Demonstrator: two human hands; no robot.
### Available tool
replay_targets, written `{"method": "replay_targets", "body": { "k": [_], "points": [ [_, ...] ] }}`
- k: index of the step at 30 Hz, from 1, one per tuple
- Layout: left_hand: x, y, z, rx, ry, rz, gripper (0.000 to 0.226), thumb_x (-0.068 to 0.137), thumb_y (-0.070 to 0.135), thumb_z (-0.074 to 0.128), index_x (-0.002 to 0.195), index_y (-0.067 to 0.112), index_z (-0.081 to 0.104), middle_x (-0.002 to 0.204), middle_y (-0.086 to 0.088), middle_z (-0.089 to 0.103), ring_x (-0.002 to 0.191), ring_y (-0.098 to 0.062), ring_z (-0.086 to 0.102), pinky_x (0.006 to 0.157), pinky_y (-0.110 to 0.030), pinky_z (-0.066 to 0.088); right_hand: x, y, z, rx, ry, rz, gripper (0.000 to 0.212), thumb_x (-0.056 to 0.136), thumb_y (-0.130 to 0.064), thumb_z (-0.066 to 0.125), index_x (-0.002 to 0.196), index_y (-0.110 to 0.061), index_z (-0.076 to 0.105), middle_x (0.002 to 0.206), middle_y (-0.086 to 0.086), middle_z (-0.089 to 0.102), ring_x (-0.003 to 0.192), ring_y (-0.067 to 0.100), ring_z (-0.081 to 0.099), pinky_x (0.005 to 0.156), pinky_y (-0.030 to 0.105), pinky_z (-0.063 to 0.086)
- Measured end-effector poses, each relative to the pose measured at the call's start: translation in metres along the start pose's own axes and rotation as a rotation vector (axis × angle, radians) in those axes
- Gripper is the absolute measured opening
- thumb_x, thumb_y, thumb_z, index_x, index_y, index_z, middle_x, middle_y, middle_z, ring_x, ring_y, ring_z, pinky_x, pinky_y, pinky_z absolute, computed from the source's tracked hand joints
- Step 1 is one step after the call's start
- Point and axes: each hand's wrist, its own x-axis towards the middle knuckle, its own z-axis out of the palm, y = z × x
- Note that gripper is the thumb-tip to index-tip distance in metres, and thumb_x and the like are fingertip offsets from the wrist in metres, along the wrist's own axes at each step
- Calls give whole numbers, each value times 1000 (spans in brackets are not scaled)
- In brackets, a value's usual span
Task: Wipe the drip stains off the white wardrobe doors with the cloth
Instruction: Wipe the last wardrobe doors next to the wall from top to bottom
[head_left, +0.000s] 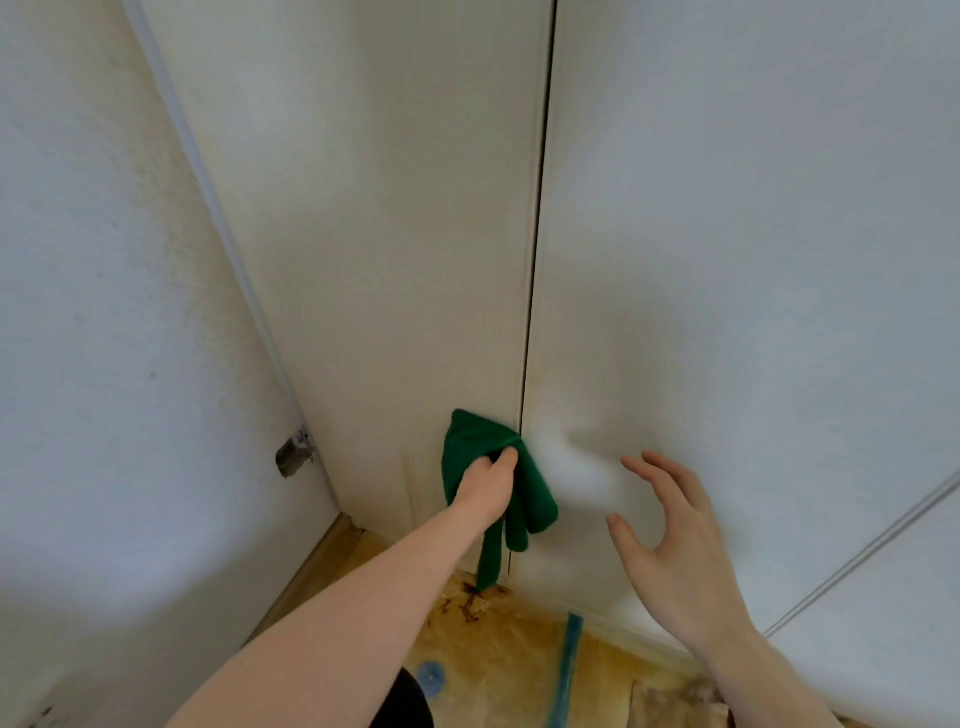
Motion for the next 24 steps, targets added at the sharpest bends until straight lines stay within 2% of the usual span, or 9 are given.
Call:
{"method": "replay_targets", "body": {
  "k": [4, 7, 12, 16, 19, 21, 24],
  "points": [
    [-14, 0, 4, 111, -191, 11, 57, 102, 49, 44, 143, 9, 50, 130, -7, 60, 119, -23, 55, 109, -38, 43, 3, 0, -1, 18, 1, 29, 54, 92, -24, 71, 142, -31, 53, 148, -18, 40, 138, 10, 41, 115, 29, 33],
    [-18, -2, -8, 120, -203, 55, 50, 103, 44, 45, 138, 10, 54, 126, -4, 61, 117, -20, 56, 108, -38, 44, 6, -5, 2, 35, -4, 43, 54, 92, -24, 71, 142, -31, 53, 147, -18, 40, 138, 10, 42, 113, 27, 32],
    [-13, 0, -39, -16, 50, 64, 45, 103, 40, 50, 131, 7, 57, 116, -4, 61, 108, -20, 57, 91, -30, 45, 13, -21, 18, 83, -5, 21, 52, 92, -23, 72, 140, -33, 55, 141, -23, 40, 129, 2, 43, 109, 23, 32],
    [10, 0, -80, -121, 253, 56, 48, 103, 39, 50, 132, 0, 55, 115, -7, 60, 106, -23, 56, 92, -30, 42, 21, -32, 34, 110, -25, -6, 50, 93, -25, 70, 138, -36, 54, 139, -26, 41, 122, -7, 40, 105, 18, 32],
    [34, 1, -120, -143, 383, 36, 52, 103, 41, 49, 129, -2, 57, 115, -13, 62, 105, -29, 57, 96, -36, 44, 27, -32, 47, 105, -31, -29, 49, 92, -24, 70, 138, -34, 55, 138, -25, 45, 119, -10, 41, 99, 5, 28],
    [47, 2, -146, -91, 411, 19, 54, 102, 45, 47, 126, -2, 59, 114, -16, 63, 104, -32, 58, 99, -40, 46, 31, -31, 52, 96, -35, -41, 49, 92, -23, 71, 138, -33, 56, 138, -22, 47, 118, -11, 41, 95, -4, 25],
    [64, -1, -176, 0, 420, 3, 51, 103, 45, 45, 121, 0, 59, 114, -17, 62, 104, -34, 57, 98, -40, 46, 35, -28, 56, 80, -50, -56, 49, 92, -22, 71, 138, -33, 56, 139, -22, 47, 118, -11, 42, 94, -8, 23]
  ]
}}
